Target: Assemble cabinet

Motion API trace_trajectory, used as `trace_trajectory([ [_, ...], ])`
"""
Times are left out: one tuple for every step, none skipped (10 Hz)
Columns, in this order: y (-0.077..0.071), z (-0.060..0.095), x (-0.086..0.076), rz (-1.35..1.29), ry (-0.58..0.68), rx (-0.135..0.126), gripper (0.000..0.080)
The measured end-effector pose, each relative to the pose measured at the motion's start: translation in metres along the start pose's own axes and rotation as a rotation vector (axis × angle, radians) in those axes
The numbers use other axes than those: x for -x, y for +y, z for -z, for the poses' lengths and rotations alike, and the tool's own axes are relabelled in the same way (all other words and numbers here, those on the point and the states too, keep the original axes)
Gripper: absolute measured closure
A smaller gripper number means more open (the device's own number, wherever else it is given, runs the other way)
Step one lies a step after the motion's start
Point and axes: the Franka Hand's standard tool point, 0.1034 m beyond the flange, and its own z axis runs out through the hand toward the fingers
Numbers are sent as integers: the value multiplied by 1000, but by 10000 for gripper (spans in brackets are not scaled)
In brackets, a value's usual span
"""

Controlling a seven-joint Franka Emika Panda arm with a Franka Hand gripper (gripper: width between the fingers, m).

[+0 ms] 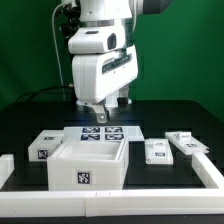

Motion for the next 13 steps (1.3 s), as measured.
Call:
trace_trajectory([
  [0, -1, 0, 0, -1, -1, 2],
  [0, -1, 0, 3, 0, -1, 2],
  [4, -2, 2, 113, 8, 29, 2],
  [0, -11, 6, 198, 8, 38, 2],
  [-3, -18, 6, 231, 6, 44, 2],
  [-6, -23, 7, 255, 2, 57, 2],
  [-5, -23, 8, 250, 1, 53, 2],
  [-5, -23, 8, 249, 1, 53, 2],
  [-5, -23, 9, 249, 1, 53, 2],
  [-6, -24, 9, 249, 3, 60, 2],
  [-11, -33, 10, 250, 5, 68, 2],
  [-21, -44, 12, 253, 0, 43, 2],
  [-24, -51, 14, 254, -1, 34, 2],
])
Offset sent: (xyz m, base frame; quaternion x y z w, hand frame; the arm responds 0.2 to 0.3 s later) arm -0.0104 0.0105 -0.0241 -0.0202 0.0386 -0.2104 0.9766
